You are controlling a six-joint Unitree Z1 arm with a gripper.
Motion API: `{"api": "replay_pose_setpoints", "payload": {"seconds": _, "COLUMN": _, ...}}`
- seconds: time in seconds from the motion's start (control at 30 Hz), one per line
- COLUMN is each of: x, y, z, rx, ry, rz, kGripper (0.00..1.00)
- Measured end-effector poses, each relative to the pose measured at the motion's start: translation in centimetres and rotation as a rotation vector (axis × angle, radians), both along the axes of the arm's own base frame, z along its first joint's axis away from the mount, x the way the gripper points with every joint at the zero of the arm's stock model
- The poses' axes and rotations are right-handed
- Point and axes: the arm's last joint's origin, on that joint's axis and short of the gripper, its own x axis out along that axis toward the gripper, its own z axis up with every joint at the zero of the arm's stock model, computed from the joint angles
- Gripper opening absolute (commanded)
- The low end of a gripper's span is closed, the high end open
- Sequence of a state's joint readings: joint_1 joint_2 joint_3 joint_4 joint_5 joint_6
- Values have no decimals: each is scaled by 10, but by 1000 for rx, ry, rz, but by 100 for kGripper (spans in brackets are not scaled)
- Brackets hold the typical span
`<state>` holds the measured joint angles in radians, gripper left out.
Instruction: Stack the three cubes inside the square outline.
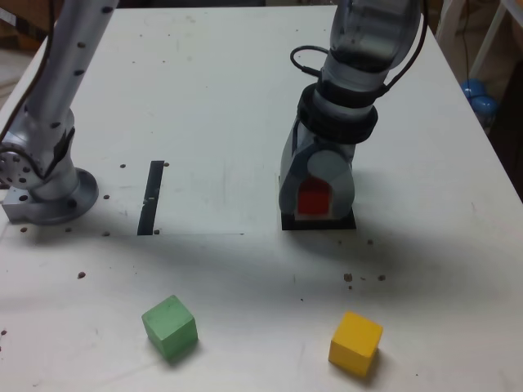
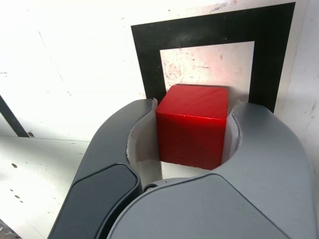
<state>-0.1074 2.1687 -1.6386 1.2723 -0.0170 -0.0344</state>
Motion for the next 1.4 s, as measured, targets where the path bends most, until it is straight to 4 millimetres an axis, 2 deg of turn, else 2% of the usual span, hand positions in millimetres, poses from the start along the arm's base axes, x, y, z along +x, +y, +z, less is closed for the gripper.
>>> {"api": "replay_pose_setpoints", "payload": {"seconds": 0.07, "x": 1, "y": 2, "z": -1, "rx": -1, "ry": -1, "rz": 1, "kGripper": 47}}
{"api": "replay_pose_setpoints", "payload": {"seconds": 0.2, "x": 2, "y": 6, "z": -3, "rx": -9, "ry": -11, "rz": -5, "kGripper": 88}}
{"api": "replay_pose_setpoints", "payload": {"seconds": 0.27, "x": 2, "y": 7, "z": -4, "rx": -11, "ry": -11, "rz": -7, "kGripper": 99}}
{"api": "replay_pose_setpoints", "payload": {"seconds": 0.57, "x": -4, "y": 9, "z": -4, "rx": -10, "ry": -2, "rz": -6, "kGripper": 100}}
{"api": "replay_pose_setpoints", "payload": {"seconds": 0.87, "x": -35, "y": 13, "z": 34, "rx": 17, "ry": -69, "rz": -1, "kGripper": 100}}
{"api": "replay_pose_setpoints", "payload": {"seconds": 1.13, "x": -60, "y": 15, "z": 48, "rx": 29, "ry": -83, "rz": -6, "kGripper": 100}}
{"api": "replay_pose_setpoints", "payload": {"seconds": 1.23, "x": -69, "y": 8, "z": 55, "rx": 33, "ry": -94, "rz": -25, "kGripper": 100}}
{"api": "replay_pose_setpoints", "payload": {"seconds": 1.4, "x": -76, "y": -15, "z": 60, "rx": 36, "ry": -99, "rz": -77, "kGripper": 100}}
